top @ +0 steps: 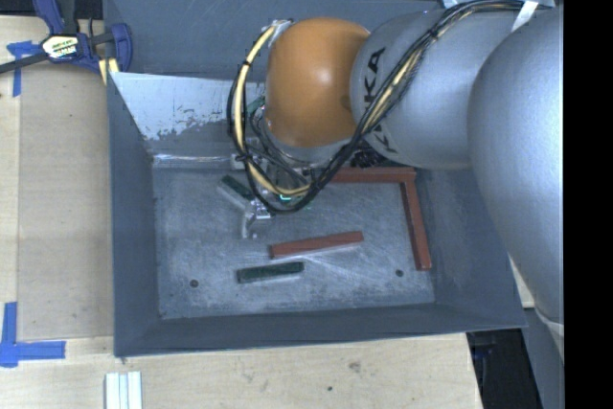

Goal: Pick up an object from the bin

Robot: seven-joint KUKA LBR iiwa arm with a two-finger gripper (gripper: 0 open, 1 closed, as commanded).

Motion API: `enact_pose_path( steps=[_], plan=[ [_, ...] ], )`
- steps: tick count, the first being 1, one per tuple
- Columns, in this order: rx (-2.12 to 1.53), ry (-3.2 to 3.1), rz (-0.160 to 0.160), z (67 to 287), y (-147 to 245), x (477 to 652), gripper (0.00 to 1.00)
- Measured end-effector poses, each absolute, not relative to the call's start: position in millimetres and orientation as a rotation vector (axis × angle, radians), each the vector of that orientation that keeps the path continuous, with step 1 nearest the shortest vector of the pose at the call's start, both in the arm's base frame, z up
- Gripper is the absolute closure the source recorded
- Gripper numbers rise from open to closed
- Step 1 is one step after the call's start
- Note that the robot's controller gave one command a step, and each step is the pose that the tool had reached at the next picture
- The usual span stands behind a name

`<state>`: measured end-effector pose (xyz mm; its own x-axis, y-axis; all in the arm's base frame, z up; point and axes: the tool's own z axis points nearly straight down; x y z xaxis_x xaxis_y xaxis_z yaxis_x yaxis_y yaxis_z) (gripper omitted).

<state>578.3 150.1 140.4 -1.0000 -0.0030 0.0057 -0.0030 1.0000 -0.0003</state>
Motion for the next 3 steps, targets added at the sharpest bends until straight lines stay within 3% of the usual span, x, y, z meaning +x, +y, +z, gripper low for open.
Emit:
enact_pose_path(
  steps=[1,2,3],
  plan=[
    [0.001,-3.144,-0.002,145,150,580.4,0.0],
    [0.017,-3.156,-0.003,79,101,607.6,1.0],
    [0.016,-3.156,-0.003,79,101,607.6,1.0]
  ],
)
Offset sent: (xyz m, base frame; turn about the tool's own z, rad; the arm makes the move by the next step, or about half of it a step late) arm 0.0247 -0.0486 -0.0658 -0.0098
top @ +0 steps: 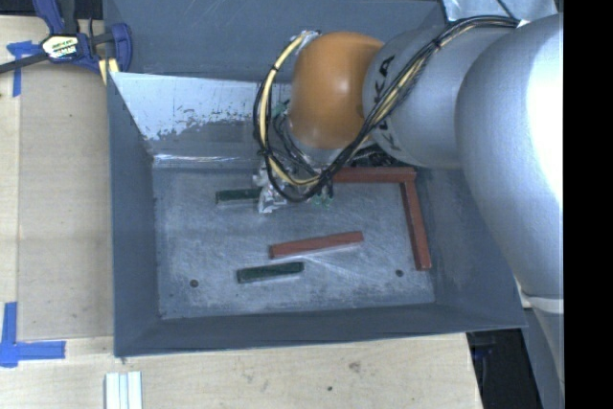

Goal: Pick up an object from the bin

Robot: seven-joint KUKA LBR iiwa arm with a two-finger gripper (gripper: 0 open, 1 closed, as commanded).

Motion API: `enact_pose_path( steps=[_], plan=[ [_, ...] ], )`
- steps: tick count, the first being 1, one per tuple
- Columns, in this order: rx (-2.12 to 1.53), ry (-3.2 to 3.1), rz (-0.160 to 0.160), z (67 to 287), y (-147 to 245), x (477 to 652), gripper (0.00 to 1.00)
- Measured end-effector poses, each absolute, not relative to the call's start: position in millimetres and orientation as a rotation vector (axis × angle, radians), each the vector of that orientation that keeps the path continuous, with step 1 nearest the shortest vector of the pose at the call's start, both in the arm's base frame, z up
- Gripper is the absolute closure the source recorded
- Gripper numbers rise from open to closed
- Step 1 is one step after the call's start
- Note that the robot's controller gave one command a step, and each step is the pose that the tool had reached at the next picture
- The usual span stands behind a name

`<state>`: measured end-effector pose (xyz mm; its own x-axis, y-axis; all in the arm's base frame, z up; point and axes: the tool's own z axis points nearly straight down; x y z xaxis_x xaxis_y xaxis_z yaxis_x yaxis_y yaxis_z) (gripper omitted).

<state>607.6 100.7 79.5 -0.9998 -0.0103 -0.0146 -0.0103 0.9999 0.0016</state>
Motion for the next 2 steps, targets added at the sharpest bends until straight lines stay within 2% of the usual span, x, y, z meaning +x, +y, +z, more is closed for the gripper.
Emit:
enact_pose_path(
  steps=[1,2],
  plan=[
    [-0.014,3.141,0.0,112,92,619.0,1.0],
    [0.008,3.138,0.001,256,87,607.5,1.0]
  ],
)
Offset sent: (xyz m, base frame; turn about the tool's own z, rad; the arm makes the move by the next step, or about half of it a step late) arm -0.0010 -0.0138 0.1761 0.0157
